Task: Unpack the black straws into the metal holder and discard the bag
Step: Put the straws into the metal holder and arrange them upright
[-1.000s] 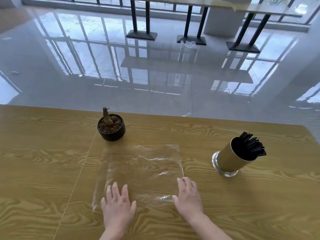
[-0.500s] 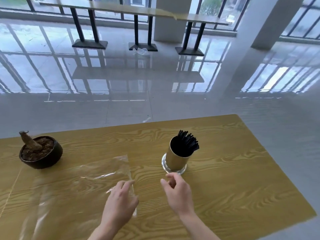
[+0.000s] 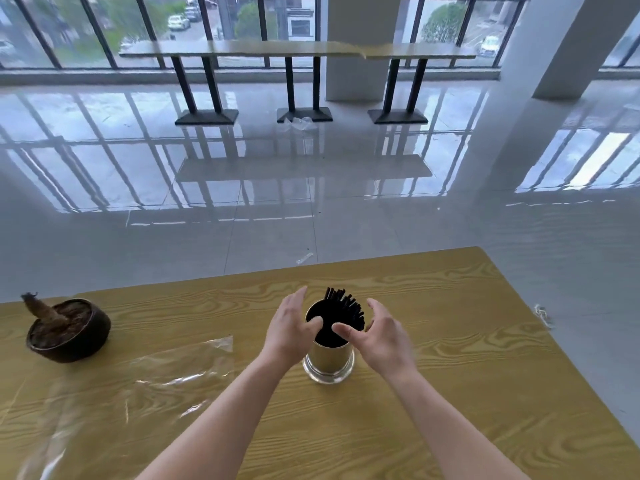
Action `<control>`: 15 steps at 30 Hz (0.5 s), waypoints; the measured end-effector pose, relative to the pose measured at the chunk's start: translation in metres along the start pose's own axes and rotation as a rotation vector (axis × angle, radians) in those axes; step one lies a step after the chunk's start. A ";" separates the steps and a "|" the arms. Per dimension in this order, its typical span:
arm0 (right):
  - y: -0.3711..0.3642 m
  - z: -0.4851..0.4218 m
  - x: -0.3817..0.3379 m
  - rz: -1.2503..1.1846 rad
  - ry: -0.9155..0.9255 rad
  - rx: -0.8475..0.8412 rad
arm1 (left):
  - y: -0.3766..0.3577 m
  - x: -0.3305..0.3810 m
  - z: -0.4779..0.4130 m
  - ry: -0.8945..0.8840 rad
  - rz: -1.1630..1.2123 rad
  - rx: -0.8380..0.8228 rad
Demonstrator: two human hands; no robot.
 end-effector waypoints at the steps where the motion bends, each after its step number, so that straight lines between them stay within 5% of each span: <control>1: -0.004 -0.006 -0.001 0.043 -0.008 -0.006 | -0.005 0.002 -0.006 0.004 -0.015 -0.038; 6: -0.014 -0.024 -0.009 0.237 0.022 0.003 | -0.021 0.004 -0.024 0.011 -0.005 -0.119; 15: -0.023 -0.051 -0.033 0.252 0.217 0.050 | -0.010 0.002 -0.037 -0.069 0.113 -0.032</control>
Point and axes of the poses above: each hand's wrist, its own z-axis away from the middle knuckle, its own y-axis out of the back of the hand, x = y × z, the point moved 10 cm from there along -z, towards the middle knuckle, and after that the axes turned 8 degrees about -z, right-handed, at the moved point
